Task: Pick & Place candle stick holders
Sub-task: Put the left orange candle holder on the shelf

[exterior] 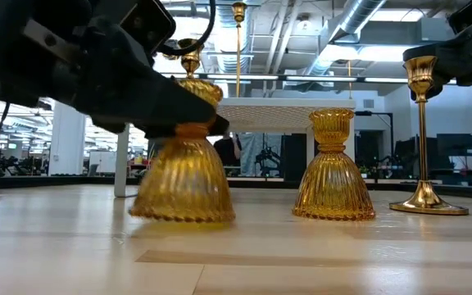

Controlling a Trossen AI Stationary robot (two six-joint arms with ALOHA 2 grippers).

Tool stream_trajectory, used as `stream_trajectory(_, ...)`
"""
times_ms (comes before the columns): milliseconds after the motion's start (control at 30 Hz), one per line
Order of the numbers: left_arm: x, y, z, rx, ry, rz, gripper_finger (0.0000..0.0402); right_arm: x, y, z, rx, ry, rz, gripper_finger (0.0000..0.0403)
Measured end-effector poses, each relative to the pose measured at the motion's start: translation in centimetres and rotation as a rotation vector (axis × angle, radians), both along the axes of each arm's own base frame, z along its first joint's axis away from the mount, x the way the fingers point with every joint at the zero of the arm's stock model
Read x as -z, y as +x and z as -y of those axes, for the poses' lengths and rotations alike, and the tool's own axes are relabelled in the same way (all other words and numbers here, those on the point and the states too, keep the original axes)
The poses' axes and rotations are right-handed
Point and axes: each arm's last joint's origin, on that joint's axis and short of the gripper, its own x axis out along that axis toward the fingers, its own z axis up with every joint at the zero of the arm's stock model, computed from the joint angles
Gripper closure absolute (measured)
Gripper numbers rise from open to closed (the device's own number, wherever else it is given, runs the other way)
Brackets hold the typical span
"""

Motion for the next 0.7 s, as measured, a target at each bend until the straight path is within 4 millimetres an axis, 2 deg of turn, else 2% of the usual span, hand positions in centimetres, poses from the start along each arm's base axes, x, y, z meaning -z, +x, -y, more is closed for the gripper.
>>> stream_trajectory(167,-1.5,-1.6,0.1,0.021,-0.018,-0.018,0.0248,0.0,0.0,0.0,0.0,0.0,-0.001,0.0403)
stream_trajectory(433,-5.5,-6.4,0.3,-0.019,-0.021,-0.011,0.0257,0.0,0.0,-0.1,-0.007,0.0,-0.001,0.0403)
stream_trajectory(700,-9.7,-10.6,-1.9,-0.2,0.013,0.044,0.0258,0.0,-0.1,-0.4,-0.038,0.0,-0.001,0.0403)
